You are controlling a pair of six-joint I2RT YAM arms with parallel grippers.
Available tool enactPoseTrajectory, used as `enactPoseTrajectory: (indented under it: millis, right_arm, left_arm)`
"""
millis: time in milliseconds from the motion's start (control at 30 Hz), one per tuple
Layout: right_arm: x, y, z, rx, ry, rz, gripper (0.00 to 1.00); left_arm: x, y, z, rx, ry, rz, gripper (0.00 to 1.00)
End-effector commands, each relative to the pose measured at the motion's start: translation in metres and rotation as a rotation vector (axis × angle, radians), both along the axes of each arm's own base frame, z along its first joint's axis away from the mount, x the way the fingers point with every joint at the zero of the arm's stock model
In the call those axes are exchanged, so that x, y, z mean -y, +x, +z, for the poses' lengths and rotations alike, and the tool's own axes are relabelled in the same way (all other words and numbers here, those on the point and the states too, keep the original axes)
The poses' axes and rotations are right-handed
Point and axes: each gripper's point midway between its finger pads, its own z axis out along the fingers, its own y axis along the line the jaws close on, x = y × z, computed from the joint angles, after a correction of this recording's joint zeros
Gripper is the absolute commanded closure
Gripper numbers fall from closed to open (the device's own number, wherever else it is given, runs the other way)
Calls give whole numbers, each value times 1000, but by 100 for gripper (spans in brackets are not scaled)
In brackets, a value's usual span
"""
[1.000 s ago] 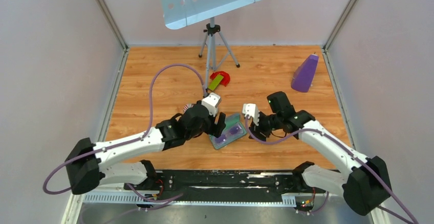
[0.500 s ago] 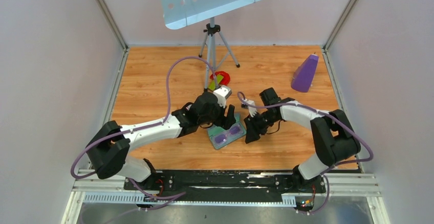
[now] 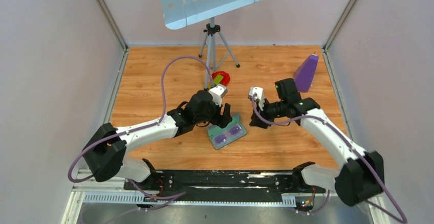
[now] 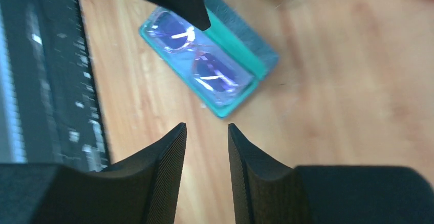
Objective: Organize the sunglasses
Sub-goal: Close the sunglasses case at the center of the board.
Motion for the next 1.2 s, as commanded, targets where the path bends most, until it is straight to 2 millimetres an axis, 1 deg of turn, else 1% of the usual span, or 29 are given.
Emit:
enactPoseTrajectory:
  millis: [0, 67, 100, 133, 167, 233, 300, 367, 433, 467, 500, 600, 767, 867, 1067, 1167]
  right_arm:
    - [25, 5, 21, 510, -101, 273, 57]
    - [22, -4, 21, 755, -97, 414, 49]
    - [19, -12, 17, 829, -94, 476, 43]
    - [16, -24, 9, 872, -93, 540, 42]
    - [11, -35, 2, 901, -95, 604, 43]
    - [2, -55, -17, 905, -113, 708, 52]
    - [-8, -68, -33, 889, -147, 787, 59]
    - [-21, -64, -39, 891, -160, 778, 62]
    - [-33, -57, -42, 890, -163, 767, 67]
    - [-38, -53, -49, 868, -175, 772, 70]
    - [-42, -48, -51, 859, -182, 768, 72]
    - [-53, -41, -56, 875, -168, 765, 73]
    - [-63, -39, -67, 890, -168, 794, 73]
    - [-70, -33, -68, 914, -168, 777, 74]
    - [-74, -27, -80, 892, -203, 794, 74]
    - [-76, -27, -84, 882, -203, 807, 74]
  left_arm:
    - [-2, 2, 0, -22, -41, -18, 28]
    - [-1, -1, -6, -43, -52, -29, 28]
    - [0, -2, -9, -59, -65, -32, 29]
    - [-1, -3, -11, -73, -78, -28, 29]
    - [-1, -4, -13, -91, -96, -22, 30]
    - [-4, -4, -16, -109, -128, 0, 30]
    - [-7, -4, -15, -119, -146, 19, 30]
    - [-9, -3, -14, -119, -155, 29, 30]
    - [-11, -2, -11, -120, -168, 44, 30]
    - [-12, -2, -10, -121, -173, 50, 30]
    - [-12, -2, -9, -120, -178, 51, 30]
    - [-13, -1, -8, -121, -189, 61, 30]
    - [-9, -1, -10, -143, -220, 68, 30]
    - [-7, 0, -14, -170, -242, 85, 30]
    - [0, -3, -17, -210, -287, 77, 31]
    - [2, -5, -16, -218, -302, 62, 32]
